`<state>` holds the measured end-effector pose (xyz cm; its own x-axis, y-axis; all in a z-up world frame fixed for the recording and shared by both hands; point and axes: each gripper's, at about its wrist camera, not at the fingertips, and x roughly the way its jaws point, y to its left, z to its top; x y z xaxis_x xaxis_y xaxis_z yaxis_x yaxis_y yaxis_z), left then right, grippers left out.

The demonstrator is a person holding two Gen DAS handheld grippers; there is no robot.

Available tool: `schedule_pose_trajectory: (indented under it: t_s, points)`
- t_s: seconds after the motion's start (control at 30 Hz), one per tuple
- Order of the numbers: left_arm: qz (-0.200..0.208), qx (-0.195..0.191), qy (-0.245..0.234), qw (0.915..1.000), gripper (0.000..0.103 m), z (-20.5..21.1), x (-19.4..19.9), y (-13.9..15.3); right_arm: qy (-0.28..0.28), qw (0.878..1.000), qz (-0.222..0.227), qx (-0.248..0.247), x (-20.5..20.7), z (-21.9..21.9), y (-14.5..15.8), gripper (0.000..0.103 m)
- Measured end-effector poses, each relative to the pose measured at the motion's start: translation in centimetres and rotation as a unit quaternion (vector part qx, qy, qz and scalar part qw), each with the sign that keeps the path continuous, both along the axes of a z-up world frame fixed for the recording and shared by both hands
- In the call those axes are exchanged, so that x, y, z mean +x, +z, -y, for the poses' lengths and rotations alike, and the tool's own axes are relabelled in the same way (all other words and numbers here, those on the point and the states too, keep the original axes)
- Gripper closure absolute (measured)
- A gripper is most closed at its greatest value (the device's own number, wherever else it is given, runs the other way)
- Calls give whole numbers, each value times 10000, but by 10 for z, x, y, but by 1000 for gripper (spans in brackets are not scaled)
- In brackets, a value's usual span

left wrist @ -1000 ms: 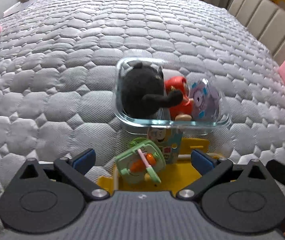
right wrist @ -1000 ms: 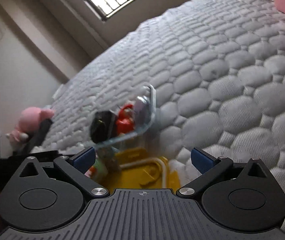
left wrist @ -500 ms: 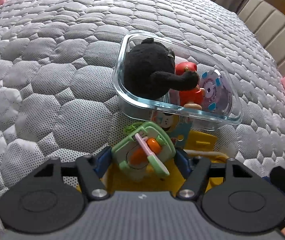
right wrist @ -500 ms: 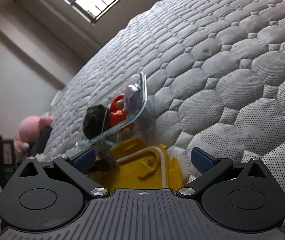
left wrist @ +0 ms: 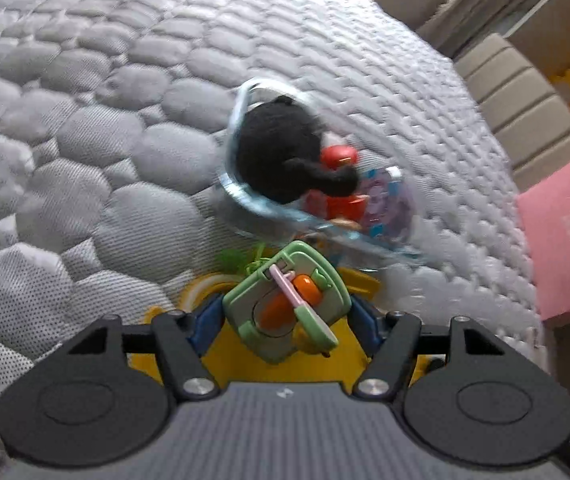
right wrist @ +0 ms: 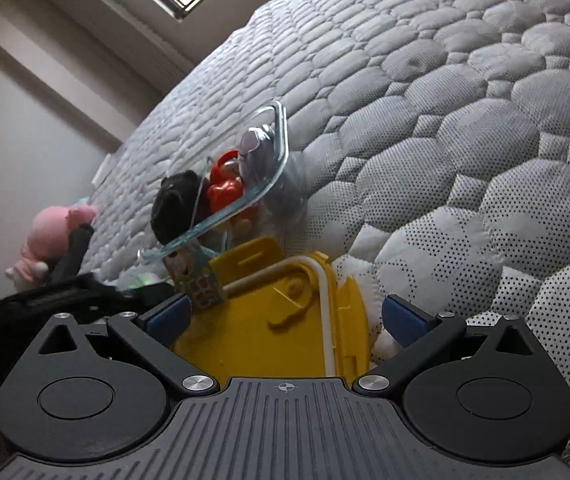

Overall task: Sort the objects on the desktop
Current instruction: 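Carry the green rattle into the glass container and open the left gripper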

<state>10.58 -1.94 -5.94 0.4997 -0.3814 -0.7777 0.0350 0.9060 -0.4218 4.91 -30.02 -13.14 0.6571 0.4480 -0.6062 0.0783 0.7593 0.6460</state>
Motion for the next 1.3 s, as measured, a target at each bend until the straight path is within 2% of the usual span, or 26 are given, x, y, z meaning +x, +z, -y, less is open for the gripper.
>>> schedule_pose_trajectory:
  t_s: [0.1,0.27,0.43,0.53,0.6,0.67,0.77,0.9,1.13,1.23,1.27,1.3]
  points:
    - [212,-25,-212,9995,34,14,4,20,18,10000,-42,33,0,1,-3,0]
    - [522,193,-437,9975,34,45,42,41,29,9999,-22,99,-3,6,-6,0]
    - [527,-157,-477,9973,34,60,84,51,10,9998,4,174,-6,14,-7,0]
    - [893,-97,-479,9948,34,68,84,69,-13,9997,13,237,-7,20,-8,0]
    - [1054,91,-534,9930,34,76,82,76,-4,9997,18,247,-6,21,-9,0]
    - [877,242,-640,9938,34,84,86,70,15,9997,22,241,-5,21,-11,0]
    - [453,246,-641,9966,34,87,94,47,34,9999,79,100,-4,16,-10,0]
    - [181,249,-536,9981,34,83,98,22,105,9998,151,-71,-3,11,-10,0]
    - [64,61,-410,9991,34,70,100,12,129,9998,152,-75,-1,12,-12,0]
    - [216,-11,-442,9988,23,67,98,18,173,9994,185,-222,-1,7,-11,0]
    - [276,-35,-473,9985,14,67,99,21,182,9993,199,-267,-1,6,-12,0]
    - [330,-60,-506,9982,10,67,99,23,191,9991,214,-315,-1,5,-11,0]
